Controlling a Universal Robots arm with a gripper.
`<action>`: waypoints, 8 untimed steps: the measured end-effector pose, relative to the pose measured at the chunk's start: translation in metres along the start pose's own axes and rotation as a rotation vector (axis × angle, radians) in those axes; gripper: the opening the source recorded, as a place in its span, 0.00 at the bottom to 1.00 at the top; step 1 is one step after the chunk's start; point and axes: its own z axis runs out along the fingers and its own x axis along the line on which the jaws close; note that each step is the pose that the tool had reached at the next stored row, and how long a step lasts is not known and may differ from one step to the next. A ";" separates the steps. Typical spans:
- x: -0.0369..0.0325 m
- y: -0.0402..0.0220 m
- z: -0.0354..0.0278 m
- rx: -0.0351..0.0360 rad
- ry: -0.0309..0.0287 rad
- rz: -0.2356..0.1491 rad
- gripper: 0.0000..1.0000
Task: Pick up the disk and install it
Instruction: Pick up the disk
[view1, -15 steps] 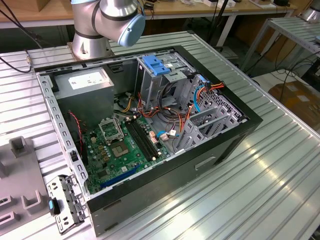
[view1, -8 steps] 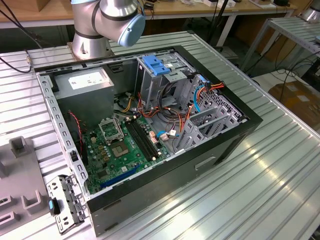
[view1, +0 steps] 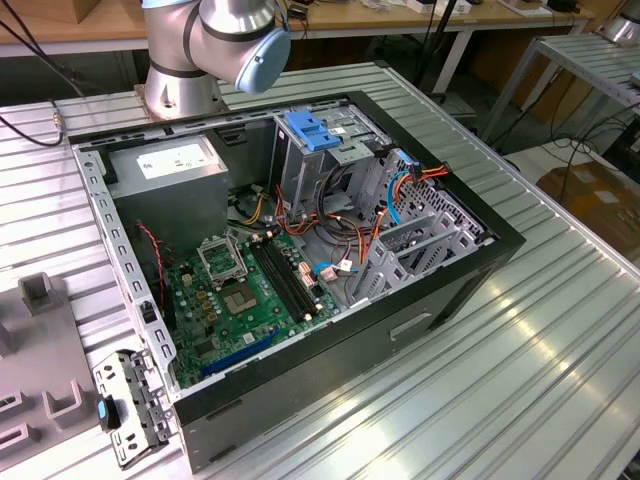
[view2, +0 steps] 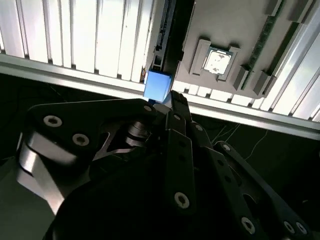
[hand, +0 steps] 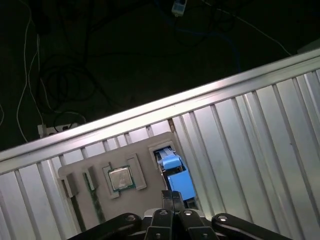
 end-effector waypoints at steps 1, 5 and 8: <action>-0.0009 -0.0004 0.0001 -0.0002 0.0003 -0.011 0.11; -0.0009 -0.0004 0.0001 -0.0003 0.0005 -0.017 0.11; -0.0009 -0.0004 0.0001 -0.0003 0.0006 -0.017 0.11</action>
